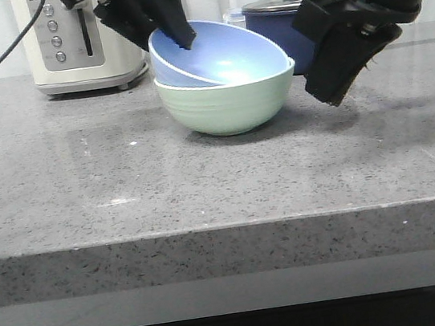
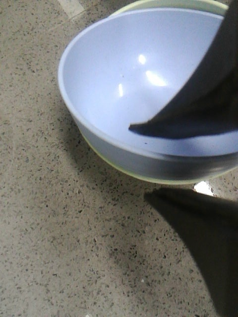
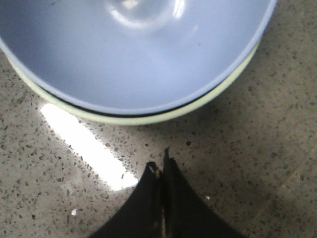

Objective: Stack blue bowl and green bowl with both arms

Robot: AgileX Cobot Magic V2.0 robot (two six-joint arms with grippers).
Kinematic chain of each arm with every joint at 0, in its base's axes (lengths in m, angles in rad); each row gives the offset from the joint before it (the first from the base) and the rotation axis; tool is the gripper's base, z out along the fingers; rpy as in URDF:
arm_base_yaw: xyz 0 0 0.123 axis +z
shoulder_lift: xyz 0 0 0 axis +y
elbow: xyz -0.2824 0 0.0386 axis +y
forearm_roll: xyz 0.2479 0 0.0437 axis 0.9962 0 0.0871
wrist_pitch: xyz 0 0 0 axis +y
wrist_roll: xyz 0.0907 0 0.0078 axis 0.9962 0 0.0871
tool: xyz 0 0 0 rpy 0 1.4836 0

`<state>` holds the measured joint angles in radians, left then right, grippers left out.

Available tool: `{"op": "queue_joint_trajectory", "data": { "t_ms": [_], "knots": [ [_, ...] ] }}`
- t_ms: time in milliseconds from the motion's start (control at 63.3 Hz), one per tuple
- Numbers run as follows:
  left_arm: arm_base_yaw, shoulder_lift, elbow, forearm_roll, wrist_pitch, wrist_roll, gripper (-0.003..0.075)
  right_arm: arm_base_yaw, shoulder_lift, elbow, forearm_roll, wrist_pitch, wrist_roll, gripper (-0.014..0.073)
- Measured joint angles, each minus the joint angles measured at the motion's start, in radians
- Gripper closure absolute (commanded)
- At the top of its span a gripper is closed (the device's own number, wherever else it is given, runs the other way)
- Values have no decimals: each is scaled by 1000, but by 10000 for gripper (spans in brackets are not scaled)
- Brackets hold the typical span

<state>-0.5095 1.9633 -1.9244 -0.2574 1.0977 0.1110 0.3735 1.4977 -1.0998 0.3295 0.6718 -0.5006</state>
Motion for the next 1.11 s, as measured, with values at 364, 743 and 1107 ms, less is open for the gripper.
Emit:
{"op": "queue_joint_trajectory", "data": {
  "t_ms": [364, 743, 1107],
  "knots": [
    [0, -7, 0, -54, -4, -2, 365, 0, 0, 0, 0, 0, -3, 657],
    [0, -255, 27, 64, 58, -2, 365, 0, 0, 0, 0, 0, -3, 657],
    [0, -636, 420, 229, -19, -78, 366, 0, 0, 0, 0, 0, -1, 657]
  ]
}}
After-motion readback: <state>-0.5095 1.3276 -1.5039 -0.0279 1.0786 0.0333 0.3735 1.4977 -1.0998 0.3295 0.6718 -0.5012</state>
